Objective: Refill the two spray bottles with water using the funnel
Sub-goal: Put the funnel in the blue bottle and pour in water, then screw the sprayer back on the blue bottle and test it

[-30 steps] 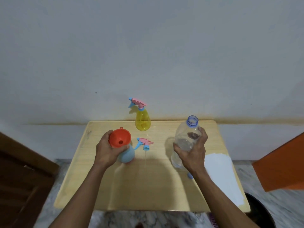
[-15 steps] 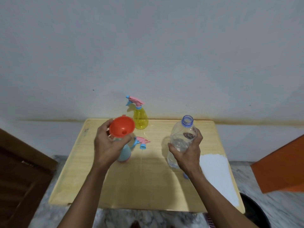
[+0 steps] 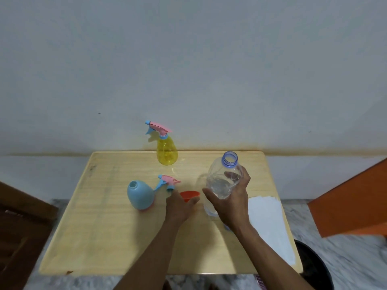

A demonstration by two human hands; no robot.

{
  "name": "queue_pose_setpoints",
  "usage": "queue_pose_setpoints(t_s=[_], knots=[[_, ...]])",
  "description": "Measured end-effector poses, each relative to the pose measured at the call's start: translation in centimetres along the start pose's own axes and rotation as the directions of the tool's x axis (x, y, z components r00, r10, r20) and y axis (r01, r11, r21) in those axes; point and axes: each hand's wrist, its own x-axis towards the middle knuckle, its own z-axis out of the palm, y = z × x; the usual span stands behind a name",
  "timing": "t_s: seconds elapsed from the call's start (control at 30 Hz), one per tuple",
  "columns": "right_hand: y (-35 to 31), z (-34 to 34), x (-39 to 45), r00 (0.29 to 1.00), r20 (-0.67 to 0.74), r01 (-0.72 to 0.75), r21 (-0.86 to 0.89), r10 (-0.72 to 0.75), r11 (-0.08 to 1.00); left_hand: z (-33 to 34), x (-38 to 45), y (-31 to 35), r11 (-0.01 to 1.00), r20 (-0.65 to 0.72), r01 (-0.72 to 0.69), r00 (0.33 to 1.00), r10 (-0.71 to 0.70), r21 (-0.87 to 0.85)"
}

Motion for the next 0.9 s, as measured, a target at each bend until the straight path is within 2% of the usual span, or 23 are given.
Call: queue_pose_setpoints(t_s=[0.17, 0.3, 0.43, 0.53, 0.63, 0.77, 0.9], knots=[[0.4, -0.1, 0.3, 0.998, 0.004, 0.061, -0.022, -0.061, 0.998, 0.7, 0.2, 0.4, 0.997, -0.042, 0.004, 0.999, -0.001, 0.073], [0.8, -0.2, 0.4, 0.994, 0.012, 0.107, -0.042, -0.106, 0.993, 0.5, -0.2, 0.0, 0.996, -0.021, -0.013, 1.000, 0.015, 0.091], [0.3, -0.3, -0.2, 0.987, 0.012, 0.159, 0.029, -0.160, 0.987, -0.3, -1.6, -0.1, 0.996, -0.055, -0.052, 0.997, 0.056, 0.066], [-0.2, -0.5, -2.2, 0.964, -0.138, 0.226, -0.021, -0.227, 0.974, -1.5, -3.1, -0.7, 0.997, -0.147, -0.071, 0.987, 0.072, 0.007], [0.2, -0.4, -5.2, 0.886, -0.250, 0.373, -0.119, -0.391, 0.920, -3.2, -4.6, -3.1, 0.997, -0.275, -0.067, 0.960, 0.059, -0.023], [0.0, 2.1, -7.8, 0.873, -0.094, 0.466, -0.125, -0.478, 0.876, -5.9, -5.0, -7.4, 0.998, -0.370, -0.029, 0.929, 0.004, -0.061], [-1.7, 6.4, -6.9, 0.907, 0.120, 0.420, -0.157, -0.405, 0.894, -8.6, -3.6, -10.1, 0.989, -0.372, 0.001, 0.926, -0.057, -0.148]])
